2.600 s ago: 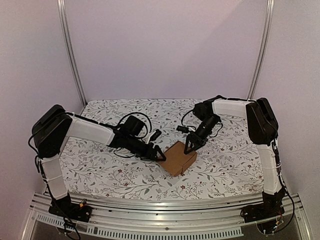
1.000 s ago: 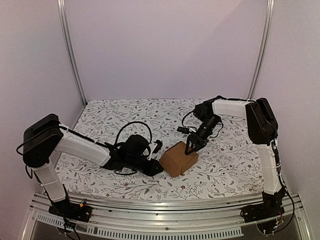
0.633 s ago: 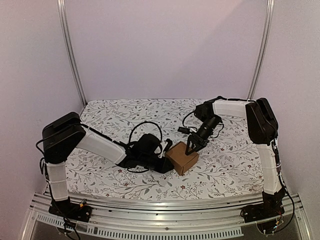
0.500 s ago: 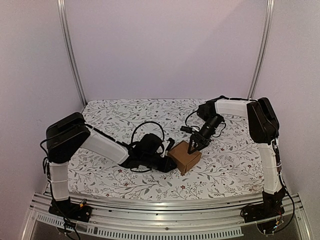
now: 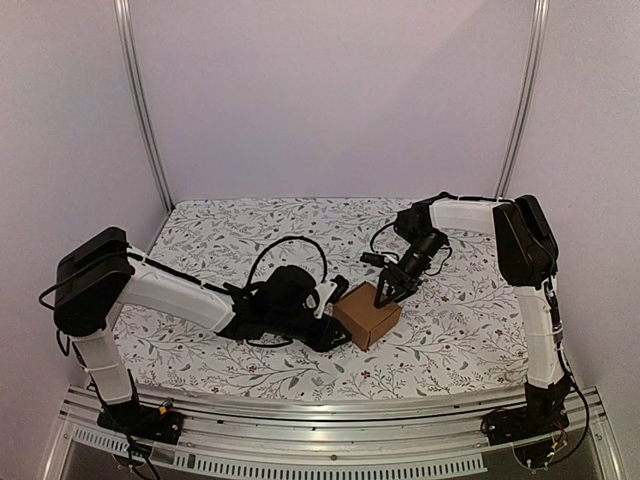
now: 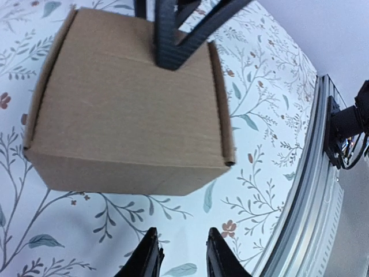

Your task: Fold the paper box

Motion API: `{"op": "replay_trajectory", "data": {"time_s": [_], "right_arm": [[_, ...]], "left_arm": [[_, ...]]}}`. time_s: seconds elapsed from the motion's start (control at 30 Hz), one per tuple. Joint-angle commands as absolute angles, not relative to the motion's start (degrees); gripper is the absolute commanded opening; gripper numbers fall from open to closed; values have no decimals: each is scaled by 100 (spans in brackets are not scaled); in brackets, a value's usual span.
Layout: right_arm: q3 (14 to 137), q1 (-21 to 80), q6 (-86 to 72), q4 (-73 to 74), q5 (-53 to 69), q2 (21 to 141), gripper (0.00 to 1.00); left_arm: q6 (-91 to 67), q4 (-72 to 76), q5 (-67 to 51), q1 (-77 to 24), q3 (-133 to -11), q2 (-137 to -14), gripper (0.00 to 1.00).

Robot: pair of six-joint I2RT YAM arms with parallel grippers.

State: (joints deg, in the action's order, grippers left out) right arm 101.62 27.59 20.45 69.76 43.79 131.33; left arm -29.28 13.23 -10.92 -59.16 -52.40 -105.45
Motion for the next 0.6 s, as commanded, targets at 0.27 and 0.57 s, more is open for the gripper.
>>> {"op": "replay_trajectory", "data": {"time_s": [0.27, 0.57], "right_arm": [[10032, 2705, 2100, 7003, 4417, 13073, 59], [9905, 2707, 2109, 6999, 4516, 13043, 58]], "left_arm": [[-1412, 518, -464, -6628, -6049, -11463, 19], [-1382, 983, -391, -6636, -6423, -11902, 14]]}}
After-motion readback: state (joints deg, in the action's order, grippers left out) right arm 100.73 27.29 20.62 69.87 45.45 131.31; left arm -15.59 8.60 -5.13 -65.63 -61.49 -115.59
